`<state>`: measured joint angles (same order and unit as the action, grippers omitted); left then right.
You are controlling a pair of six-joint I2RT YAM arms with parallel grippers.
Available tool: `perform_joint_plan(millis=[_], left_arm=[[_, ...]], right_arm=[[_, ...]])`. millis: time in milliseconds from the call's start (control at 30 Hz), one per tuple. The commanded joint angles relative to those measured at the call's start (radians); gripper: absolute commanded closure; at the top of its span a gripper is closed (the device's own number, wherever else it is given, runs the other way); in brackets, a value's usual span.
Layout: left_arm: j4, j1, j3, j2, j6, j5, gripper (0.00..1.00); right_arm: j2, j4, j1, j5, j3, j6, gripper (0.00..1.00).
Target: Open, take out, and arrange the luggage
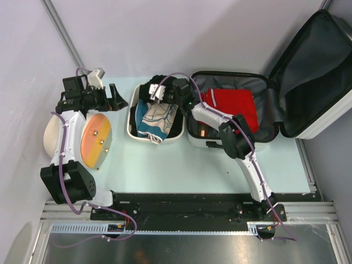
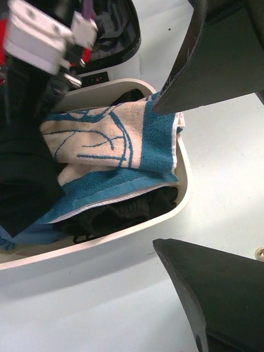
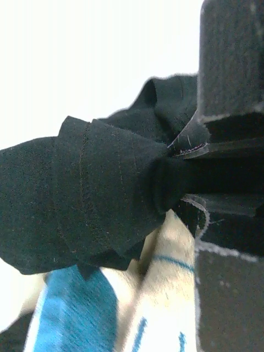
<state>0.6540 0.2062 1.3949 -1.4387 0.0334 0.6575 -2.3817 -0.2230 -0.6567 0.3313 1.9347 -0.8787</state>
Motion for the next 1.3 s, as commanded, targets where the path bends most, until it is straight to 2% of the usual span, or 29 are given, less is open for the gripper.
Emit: perform_joint_plan(millis=[0,133,233,267,400,500,700,767,800,833,900,1100,1267], left_arm=[[-0.014,0.01,0.021,0.032,0.007,0.016,0.01],[-0.014,0.01,0.016,0.038,0.003,0.021,0.02],[-0.013,0.01,0.009,0.043,-0.001,0.025,0.02],[-0.013,0.01,0.006,0.043,-0.003,0.025,0.02],[-0.013,0.012,-0.013,0.055,-0.004,0.024,0.02],[-0.011,0.009,-0.028,0.066,-0.001,0.019,0.01],[-0.013,0.012,-0.027,0.064,0.002,0.014,0.01],[-0.013,0.01,-0.019,0.064,0.003,0.024,0.02],[-0.013,0.01,-0.017,0.06,0.003,0.028,0.01],[-0.013,0.009,-0.014,0.055,0.005,0.033,0.01],[-0.013,0.006,-0.005,0.054,0.008,0.045,0.01],[-0.013,-0.063,0.033,0.049,0.052,0.01,0.02],[-0.013,-0.166,0.088,-0.017,0.074,-0.01,0.1]], right_arm=[[0.087,0.059,-0.006,-0.008,0.187,0.052,1.0],[0.232,0.096,-0.024,0.011,0.109,0.076,1.0],[0.321,0.074,-0.049,0.022,-0.098,0.046,1.0],[0.334,0.018,-0.053,0.023,-0.229,0.04,1.0],[0.339,-0.024,-0.078,0.023,-0.423,-0.006,1.0],[0.314,-0.01,-0.103,0.035,-0.491,-0.009,1.0],[0.294,0.12,-0.119,0.138,-0.491,-0.034,0.98],[0.311,0.19,-0.119,0.187,-0.485,-0.058,0.88],[0.325,0.214,-0.119,0.198,-0.48,-0.065,0.64],[0.346,0.247,-0.119,0.21,-0.465,-0.066,0.49],[0.366,0.315,-0.119,0.212,-0.422,-0.042,0.25],[0.427,0.47,-0.075,0.225,-0.254,0.064,0.13],[0.469,0.556,0.043,0.317,-0.177,0.236,0.13]])
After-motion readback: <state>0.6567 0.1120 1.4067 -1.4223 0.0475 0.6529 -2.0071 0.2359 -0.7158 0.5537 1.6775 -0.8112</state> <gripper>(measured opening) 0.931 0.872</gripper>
